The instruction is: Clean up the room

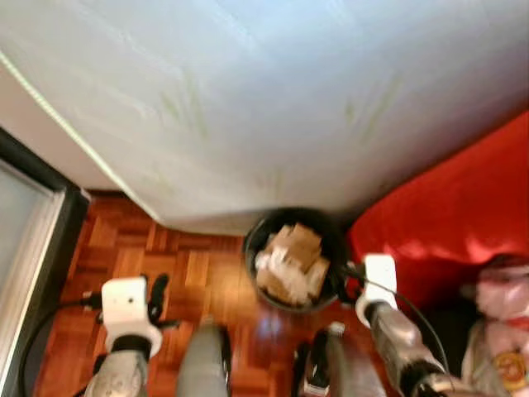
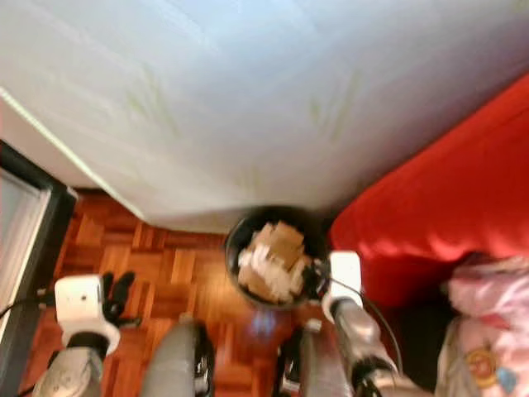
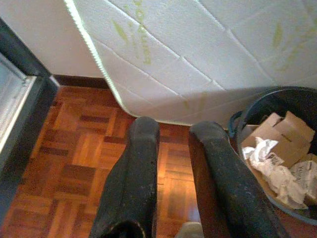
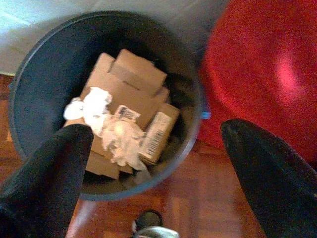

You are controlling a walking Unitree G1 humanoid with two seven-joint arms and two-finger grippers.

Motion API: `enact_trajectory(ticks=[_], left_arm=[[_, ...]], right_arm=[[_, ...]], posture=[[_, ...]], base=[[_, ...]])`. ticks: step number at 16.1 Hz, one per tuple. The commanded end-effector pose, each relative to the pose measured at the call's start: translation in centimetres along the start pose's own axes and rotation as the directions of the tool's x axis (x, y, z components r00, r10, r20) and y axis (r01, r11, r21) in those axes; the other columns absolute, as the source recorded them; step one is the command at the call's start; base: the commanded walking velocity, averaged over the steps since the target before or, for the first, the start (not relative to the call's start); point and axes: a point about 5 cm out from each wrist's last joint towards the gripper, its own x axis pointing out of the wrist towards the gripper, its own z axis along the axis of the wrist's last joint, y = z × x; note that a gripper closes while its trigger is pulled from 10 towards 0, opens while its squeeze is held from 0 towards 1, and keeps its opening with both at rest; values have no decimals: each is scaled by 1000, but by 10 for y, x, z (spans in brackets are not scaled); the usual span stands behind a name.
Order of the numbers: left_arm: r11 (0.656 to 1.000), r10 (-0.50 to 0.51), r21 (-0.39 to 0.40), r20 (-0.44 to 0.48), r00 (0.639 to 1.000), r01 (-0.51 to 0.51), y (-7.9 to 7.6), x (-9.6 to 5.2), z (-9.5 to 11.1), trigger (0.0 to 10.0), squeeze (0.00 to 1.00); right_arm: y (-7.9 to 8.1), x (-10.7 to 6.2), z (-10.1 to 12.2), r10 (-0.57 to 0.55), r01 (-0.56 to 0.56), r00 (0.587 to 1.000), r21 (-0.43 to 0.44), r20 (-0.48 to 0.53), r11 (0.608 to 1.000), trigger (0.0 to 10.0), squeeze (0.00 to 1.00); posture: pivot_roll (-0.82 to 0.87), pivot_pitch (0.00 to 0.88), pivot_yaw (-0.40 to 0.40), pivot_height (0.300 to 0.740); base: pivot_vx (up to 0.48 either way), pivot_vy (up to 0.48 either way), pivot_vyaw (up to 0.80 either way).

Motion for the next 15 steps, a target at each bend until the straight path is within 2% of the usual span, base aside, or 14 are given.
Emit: enact_trajectory(ticks=[1, 3, 5, 6, 8, 11, 15], left_arm=[[1000, 17, 6, -56, 998, -17, 7, -2, -18, 10000, 0], [999, 34, 3, -102, 994, -34, 13, 6, -35, 10000, 0], [999, 47, -9, -184, 982, -50, 18, 13, -61, 10000, 0], [998, 55, -23, -259, 964, -63, 21, 18, -81, 10000, 0], [997, 58, -28, -312, 948, -70, 23, 22, -95, 10000, 0], [999, 27, -6, -449, 893, -33, 20, 26, -125, 10000, 0], [1000, 13, 4, -541, 841, -13, 15, 23, -143, 10000, 0]], right_arm=[[-6, -6, -16, -15, 15, 999, 0, -50, 1000, 10000, 0], [-11, -10, -24, -33, 33, 996, 0, -81, 999, 10000, 0], [-15, -15, -35, -53, 53, 992, 1, -115, 999, 10000, 0], [-17, -19, -44, -60, 61, 988, 0, -142, 998, 10000, 0], [-18, -22, -50, -70, 72, 984, 7, -162, 997, 10000, 0], [-20, -28, -64, -105, 119, 970, 50, -220, 992, 10000, 0], [-24, -37, -79, -134, 156, 950, 58, -284, 986, 10000, 0]], posture=[[244, 189, -23, 732], [228, 108, -26, 732], [215, 20, -32, 732], [206, 0, -31, 732], [196, 0, -28, 732], [161, 0, 4, 732], [123, 0, 17, 732]], base=[[0, 0, 0], [0, 0, 0], [0, 0, 0], [0, 0, 0], [0, 0, 0], [0, 0, 0], [0, 0, 0]])
